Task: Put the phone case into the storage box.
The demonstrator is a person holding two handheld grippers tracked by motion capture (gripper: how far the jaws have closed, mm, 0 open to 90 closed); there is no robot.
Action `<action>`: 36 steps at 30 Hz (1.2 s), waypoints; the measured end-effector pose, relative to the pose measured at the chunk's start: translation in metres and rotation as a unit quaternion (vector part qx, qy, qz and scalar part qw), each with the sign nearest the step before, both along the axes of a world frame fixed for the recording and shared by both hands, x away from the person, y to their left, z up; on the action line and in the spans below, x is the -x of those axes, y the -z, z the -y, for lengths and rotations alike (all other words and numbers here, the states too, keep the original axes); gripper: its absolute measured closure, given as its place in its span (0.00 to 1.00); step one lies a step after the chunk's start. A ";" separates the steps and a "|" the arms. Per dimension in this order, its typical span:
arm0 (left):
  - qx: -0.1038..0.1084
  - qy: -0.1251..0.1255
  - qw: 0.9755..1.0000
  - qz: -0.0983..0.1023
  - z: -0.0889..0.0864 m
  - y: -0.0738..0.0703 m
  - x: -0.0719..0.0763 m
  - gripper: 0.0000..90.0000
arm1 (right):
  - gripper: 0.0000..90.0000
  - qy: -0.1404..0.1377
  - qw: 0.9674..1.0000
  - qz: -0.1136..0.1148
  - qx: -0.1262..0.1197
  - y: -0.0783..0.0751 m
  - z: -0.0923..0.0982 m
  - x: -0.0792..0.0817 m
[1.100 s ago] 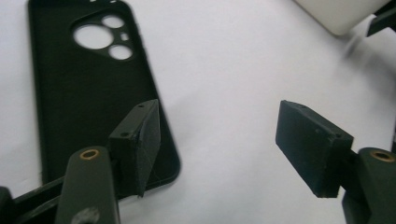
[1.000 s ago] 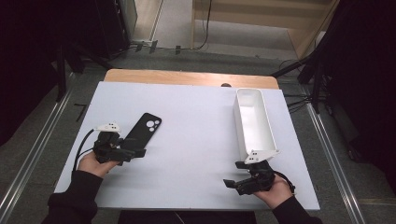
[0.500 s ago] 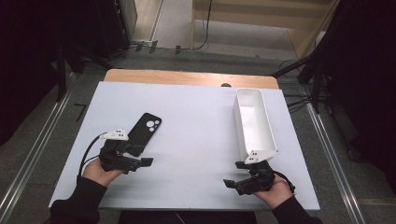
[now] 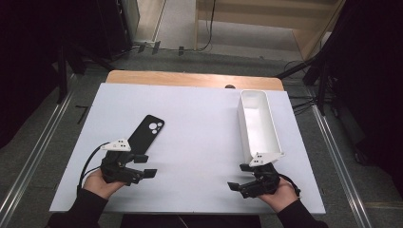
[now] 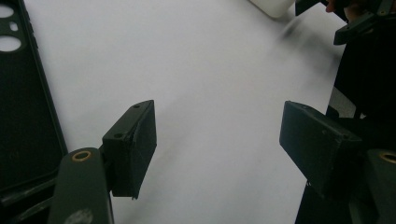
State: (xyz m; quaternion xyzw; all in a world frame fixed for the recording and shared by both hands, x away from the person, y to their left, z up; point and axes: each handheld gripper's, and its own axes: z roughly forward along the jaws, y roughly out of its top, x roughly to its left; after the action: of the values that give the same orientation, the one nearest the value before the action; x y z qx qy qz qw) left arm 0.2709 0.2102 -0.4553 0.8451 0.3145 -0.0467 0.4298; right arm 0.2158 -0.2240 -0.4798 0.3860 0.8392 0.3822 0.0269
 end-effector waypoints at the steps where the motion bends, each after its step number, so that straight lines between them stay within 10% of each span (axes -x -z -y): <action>1: -0.003 0.001 1.000 0.001 0.000 0.000 0.002 0.31 | 0.16 -0.001 1.000 0.001 0.001 0.000 0.000 0.000; 36: -0.020 -0.032 0.999 0.009 -0.015 0.000 -0.008 0.30 | 0.16 -0.003 1.000 -0.002 0.002 0.001 0.001 0.002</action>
State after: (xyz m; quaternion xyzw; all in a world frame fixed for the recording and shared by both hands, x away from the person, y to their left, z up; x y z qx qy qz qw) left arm 0.2793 0.2249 -0.4557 0.8435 0.3381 -0.0196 0.4170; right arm 0.2137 -0.2249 -0.4803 0.3844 0.8412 0.3796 0.0254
